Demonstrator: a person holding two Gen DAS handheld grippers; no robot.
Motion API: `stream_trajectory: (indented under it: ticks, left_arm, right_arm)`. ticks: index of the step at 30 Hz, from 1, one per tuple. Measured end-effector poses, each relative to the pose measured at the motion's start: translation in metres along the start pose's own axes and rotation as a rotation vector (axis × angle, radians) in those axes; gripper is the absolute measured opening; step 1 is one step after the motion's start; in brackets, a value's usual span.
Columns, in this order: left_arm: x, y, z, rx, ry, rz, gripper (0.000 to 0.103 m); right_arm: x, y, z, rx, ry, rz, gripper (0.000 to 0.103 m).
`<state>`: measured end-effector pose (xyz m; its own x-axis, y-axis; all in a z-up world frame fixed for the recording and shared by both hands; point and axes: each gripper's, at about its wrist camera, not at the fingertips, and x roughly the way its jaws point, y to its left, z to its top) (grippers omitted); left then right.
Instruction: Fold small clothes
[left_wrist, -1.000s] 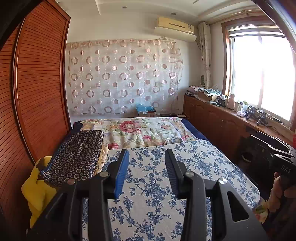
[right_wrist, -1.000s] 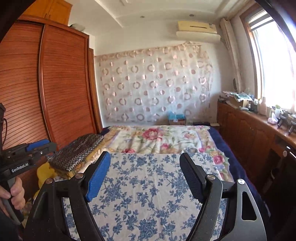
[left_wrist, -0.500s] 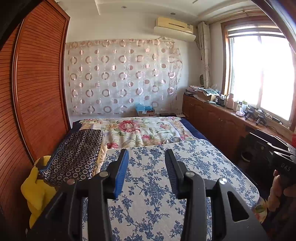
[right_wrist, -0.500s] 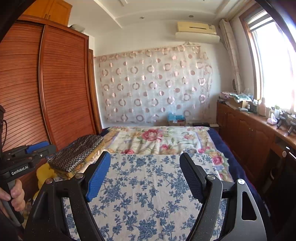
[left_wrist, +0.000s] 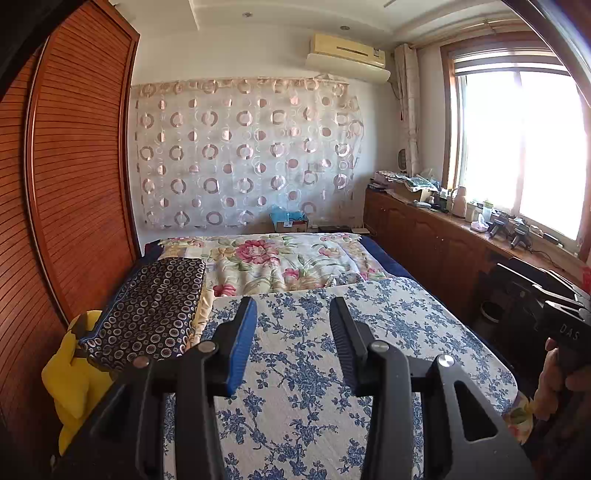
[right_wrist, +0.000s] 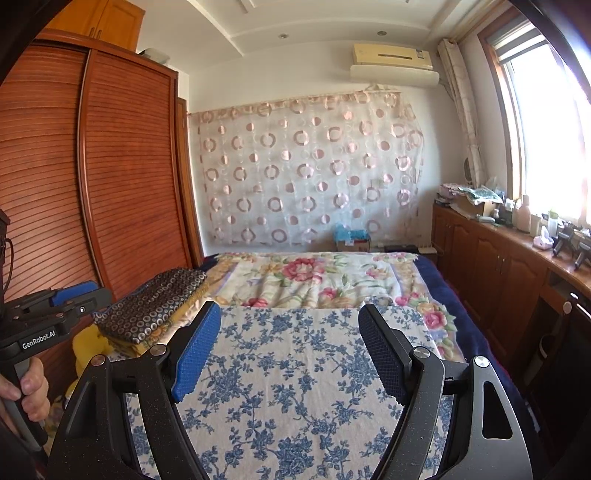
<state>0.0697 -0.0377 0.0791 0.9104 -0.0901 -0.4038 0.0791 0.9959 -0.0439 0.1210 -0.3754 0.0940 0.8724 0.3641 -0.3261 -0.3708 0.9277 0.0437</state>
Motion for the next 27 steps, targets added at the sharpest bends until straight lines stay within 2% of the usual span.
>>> stream_trajectory:
  ticks: [27]
  left_arm:
    - [-0.0009,-0.0013,-0.0011,-0.001,0.003,0.0,0.041]
  right_arm:
    - [0.0009,0.0001,-0.0018,0.0,0.0,0.002,0.079]
